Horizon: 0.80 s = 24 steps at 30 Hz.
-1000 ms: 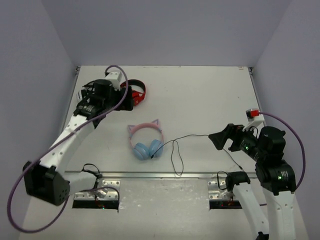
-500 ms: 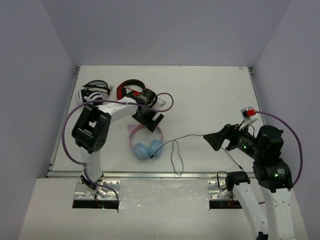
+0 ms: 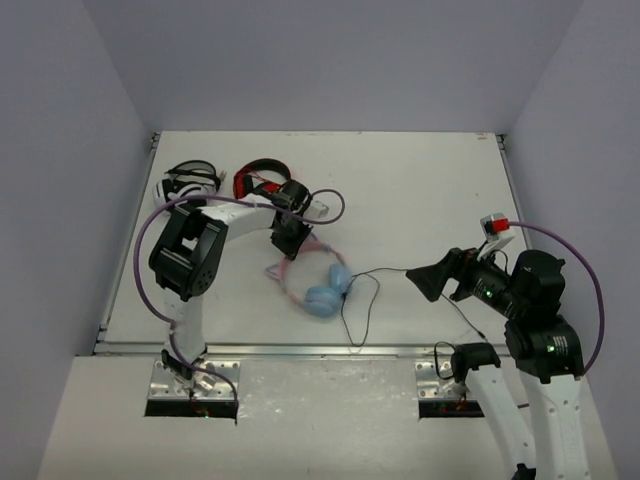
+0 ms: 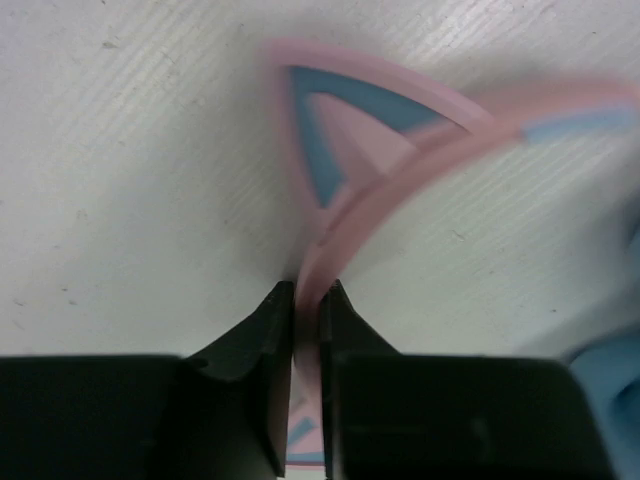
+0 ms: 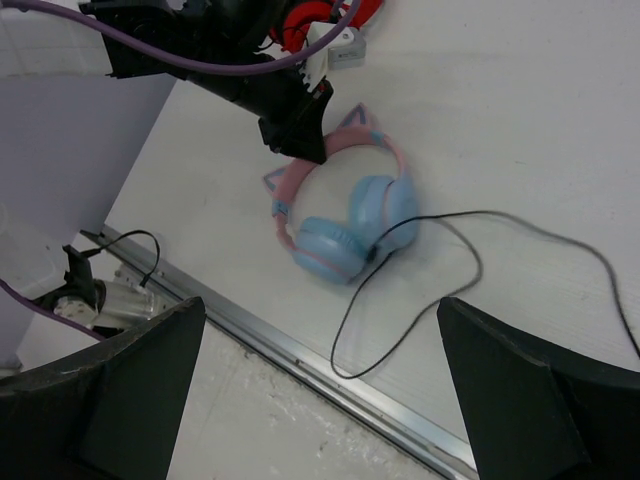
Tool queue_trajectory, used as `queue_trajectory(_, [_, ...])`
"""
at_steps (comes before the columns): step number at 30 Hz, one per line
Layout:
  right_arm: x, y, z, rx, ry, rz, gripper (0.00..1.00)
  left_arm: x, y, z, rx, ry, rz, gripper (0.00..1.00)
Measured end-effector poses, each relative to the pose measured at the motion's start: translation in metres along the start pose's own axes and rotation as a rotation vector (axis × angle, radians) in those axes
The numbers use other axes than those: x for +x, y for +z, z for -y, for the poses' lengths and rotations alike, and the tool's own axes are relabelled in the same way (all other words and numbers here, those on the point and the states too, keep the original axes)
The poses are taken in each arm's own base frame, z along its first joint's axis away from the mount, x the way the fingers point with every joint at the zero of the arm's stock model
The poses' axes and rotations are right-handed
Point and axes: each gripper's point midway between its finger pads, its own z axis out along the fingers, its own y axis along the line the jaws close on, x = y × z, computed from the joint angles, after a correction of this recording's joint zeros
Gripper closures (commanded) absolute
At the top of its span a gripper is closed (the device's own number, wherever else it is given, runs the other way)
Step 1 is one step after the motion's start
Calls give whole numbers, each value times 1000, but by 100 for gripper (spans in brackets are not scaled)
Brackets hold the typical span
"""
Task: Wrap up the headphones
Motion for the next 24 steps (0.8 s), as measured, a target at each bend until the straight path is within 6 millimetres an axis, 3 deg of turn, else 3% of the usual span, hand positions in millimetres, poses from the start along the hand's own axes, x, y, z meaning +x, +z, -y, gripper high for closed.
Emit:
queue_trajectory(7, [-3, -2, 2, 17, -8, 31, 1, 14, -4, 9, -38, -99, 20, 100])
queue_trajectory(11, [2, 7, 6, -10, 12, 67, 1, 29, -27, 11, -118, -139, 10, 99])
queue_trajectory(14, [20, 26, 14, -60, 54, 56, 1, 28, -69, 5, -222, -187, 89, 100])
queue_trajectory(20, [41, 64, 19, -240, 47, 64, 2, 9, -187, -14, -395, -349, 446, 100])
queue_trajectory(24, [53, 88, 40, -210, 15, 72, 3, 6, -252, -26, -491, -447, 606, 100])
